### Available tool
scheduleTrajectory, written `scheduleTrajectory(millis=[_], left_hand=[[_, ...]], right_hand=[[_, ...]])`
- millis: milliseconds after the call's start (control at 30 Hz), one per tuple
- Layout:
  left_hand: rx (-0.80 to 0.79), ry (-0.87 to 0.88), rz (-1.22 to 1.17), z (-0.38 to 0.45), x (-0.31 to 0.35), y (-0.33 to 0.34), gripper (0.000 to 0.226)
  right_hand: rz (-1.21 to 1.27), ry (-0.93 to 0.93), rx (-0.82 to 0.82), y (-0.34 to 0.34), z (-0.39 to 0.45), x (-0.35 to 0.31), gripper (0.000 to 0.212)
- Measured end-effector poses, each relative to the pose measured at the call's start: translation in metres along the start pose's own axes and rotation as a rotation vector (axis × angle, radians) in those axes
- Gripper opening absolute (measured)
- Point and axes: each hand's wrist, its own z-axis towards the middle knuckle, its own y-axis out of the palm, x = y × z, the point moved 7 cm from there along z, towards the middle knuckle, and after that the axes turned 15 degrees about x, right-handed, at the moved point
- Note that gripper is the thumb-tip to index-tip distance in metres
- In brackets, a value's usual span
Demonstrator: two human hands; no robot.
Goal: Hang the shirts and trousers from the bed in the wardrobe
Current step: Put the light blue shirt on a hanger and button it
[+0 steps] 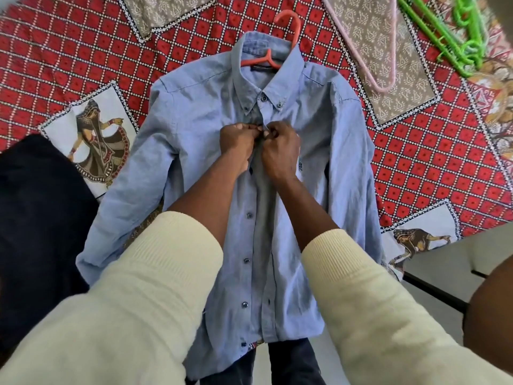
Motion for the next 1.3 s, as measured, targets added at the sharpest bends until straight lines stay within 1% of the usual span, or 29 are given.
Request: scheduleTrajectory(millis=[67,200,267,333,400,500,667,767,833,933,1033,1100,1233,1300], left_hand=[[0.012,-0.014,0.054,-0.001,0.006,0.000,0.012],[0.012,-0.038,0.132,-0.001,0.007,-0.002,0.017],[0.029,-0.034,0.100,0.002,0.001,-0.005,0.019],[0.021,-0.030,0.009,0.001,-0.003,-0.007,0.018],[0.011,-0.029,-0.058,-0.002,-0.007,-0.005,0.014],[0.063,0.013,-0.073,-0.005,-0.010,0.001,0.014],[0.140,0.095,-0.077,-0.008,-0.015,0.004,0.018],[0.234,0.139,-0.048,-0.010,-0.014,0.003,0.011],[0.285,0.139,-0.043,-0.012,-0.013,0.002,0.010],[0.221,0.092,-0.083,-0.014,-0.015,0.005,0.008],[0.143,0.091,-0.077,-0.013,-0.014,0.002,0.006],[0.143,0.092,-0.067,-0.014,-0.013,0.000,0.006],[0.177,0.092,-0.066,-0.015,-0.014,0.002,0.008],[0.181,0.090,-0.070,-0.015,-0.015,0.002,0.011]], right_hand=[[0.053,0.134,-0.044,0.006,0.004,0.006,0.018],[0.069,0.241,-0.114,0.009,0.006,0.015,0.018],[0.132,0.331,-0.125,0.009,0.007,0.022,0.025],[0.178,0.436,-0.126,0.008,0.008,0.028,0.028],[0.222,0.521,-0.130,0.009,0.009,0.032,0.026],[0.273,0.594,-0.134,0.016,0.010,0.038,0.021],[0.346,0.636,-0.142,0.022,0.008,0.042,0.019],[0.436,0.663,-0.155,0.020,0.005,0.043,0.021],[0.491,0.660,-0.170,0.021,0.001,0.041,0.020],[0.490,0.656,-0.145,0.021,0.001,0.041,0.021],[0.462,0.658,-0.109,0.021,0.001,0.037,0.025],[0.442,0.656,-0.106,0.020,0.000,0.035,0.026],[0.452,0.687,-0.133,0.015,0.001,0.034,0.016],[0.450,0.725,-0.140,0.009,0.003,0.036,0.016]])
